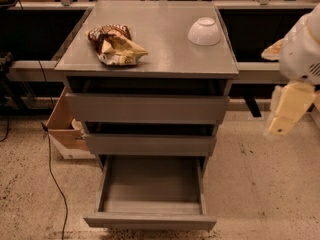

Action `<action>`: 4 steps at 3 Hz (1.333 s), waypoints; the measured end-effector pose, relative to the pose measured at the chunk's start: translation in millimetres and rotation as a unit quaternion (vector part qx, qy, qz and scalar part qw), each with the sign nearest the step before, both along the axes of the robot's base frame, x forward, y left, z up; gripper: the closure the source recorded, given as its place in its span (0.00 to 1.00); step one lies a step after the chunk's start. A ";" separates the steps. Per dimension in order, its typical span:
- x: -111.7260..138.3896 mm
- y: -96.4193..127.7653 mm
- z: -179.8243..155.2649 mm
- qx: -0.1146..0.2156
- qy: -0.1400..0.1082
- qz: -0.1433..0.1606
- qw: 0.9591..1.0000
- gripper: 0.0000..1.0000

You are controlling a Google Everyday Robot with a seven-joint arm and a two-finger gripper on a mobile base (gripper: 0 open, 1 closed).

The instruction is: Close bottom drawer

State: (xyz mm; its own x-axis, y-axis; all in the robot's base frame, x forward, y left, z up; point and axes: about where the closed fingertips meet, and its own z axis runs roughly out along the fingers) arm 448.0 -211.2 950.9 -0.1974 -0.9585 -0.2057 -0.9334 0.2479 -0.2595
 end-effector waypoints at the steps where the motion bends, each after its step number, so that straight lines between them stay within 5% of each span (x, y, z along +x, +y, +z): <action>1: 17.5 16.4 -64.1 0.005 -0.003 0.032 0.999 0.00; 2: 46.5 39.0 -146.5 0.008 -0.011 0.065 0.998 0.00; 4: 46.2 41.1 -147.9 0.010 -0.010 0.072 0.997 0.00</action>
Offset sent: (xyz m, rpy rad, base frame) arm 0.0666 0.0545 -0.2169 0.0110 -0.0121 0.1855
